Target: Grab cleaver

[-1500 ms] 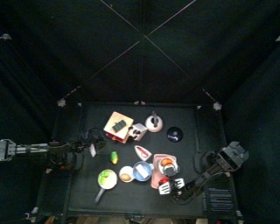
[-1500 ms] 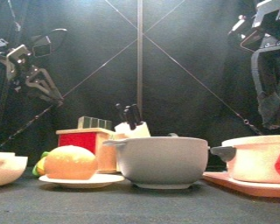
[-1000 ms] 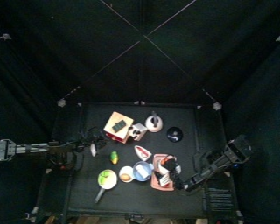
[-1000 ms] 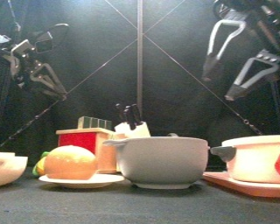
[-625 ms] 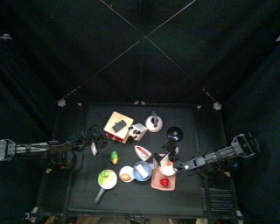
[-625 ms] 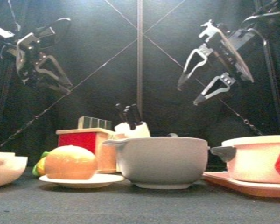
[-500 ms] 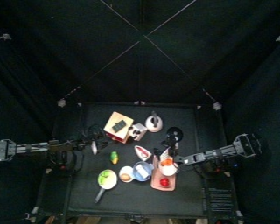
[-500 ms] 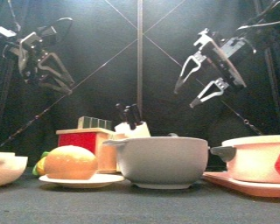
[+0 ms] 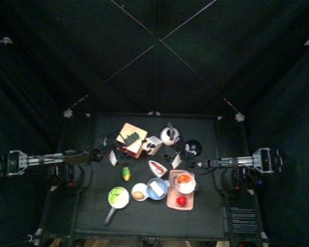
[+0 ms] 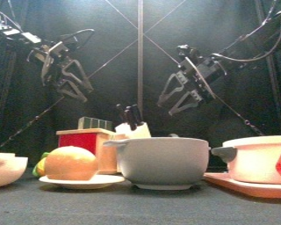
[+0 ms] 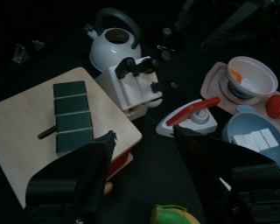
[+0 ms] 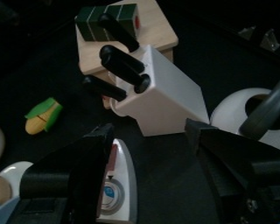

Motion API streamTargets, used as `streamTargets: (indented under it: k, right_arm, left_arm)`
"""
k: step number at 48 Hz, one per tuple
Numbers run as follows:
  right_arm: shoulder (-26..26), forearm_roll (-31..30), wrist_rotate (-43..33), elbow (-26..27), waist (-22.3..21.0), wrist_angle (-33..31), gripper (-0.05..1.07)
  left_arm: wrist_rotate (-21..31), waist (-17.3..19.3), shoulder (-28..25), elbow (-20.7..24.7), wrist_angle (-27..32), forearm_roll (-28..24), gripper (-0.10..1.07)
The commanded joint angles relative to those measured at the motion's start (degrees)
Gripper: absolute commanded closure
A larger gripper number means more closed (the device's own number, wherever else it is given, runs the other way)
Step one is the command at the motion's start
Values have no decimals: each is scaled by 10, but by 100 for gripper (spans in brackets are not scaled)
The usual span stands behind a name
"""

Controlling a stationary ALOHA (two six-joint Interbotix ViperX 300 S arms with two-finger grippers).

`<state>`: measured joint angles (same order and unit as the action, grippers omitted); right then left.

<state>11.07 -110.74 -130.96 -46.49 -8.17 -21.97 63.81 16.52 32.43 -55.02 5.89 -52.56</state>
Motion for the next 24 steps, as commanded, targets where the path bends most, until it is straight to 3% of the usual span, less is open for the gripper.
streamTargets:
  k: [1,13,24]
  right_arm:
    - [13,-4,-1,12,-4,-6,6]
    - [58,31,-4,-11,-4,-8,7]
    - [59,34,-3,-18,-4,-26,15]
  left_arm:
    - [0,2,-1,24,-8,4,7]
    - [-4,-1,-8,59,-8,48,7]
    - [-7,5,-34,110,7,44,7]
